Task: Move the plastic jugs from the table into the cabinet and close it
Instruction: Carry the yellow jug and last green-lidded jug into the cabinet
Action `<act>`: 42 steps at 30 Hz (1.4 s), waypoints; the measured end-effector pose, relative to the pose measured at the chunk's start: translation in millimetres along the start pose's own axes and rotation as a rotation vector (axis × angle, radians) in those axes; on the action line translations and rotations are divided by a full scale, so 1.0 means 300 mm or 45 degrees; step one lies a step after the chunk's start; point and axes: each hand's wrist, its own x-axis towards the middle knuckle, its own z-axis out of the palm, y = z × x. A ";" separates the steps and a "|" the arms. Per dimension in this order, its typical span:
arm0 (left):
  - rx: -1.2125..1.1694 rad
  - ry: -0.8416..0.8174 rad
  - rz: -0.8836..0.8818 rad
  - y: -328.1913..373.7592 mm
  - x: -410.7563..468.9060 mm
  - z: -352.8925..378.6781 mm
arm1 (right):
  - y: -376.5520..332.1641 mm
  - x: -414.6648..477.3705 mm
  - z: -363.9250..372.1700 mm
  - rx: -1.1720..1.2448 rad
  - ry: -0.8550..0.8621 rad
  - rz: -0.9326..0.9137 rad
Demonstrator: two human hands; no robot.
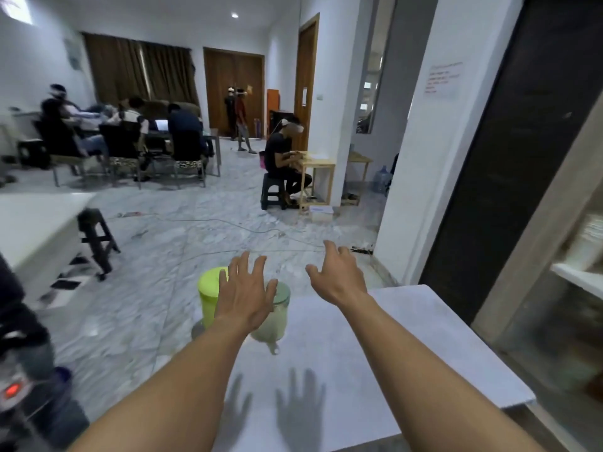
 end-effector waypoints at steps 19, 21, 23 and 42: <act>-0.642 -0.156 -0.962 -0.331 0.043 0.487 | 0.156 0.253 0.776 0.344 -0.359 0.260; -0.736 -0.127 -1.037 -0.342 0.060 0.512 | 0.167 0.272 0.818 0.455 -0.395 0.368; -0.754 -0.126 -1.027 -0.345 0.081 0.531 | 0.169 0.298 0.856 0.540 -0.443 0.457; -0.822 0.128 -0.654 -0.329 0.161 0.403 | 0.125 0.211 0.725 0.860 -0.040 0.678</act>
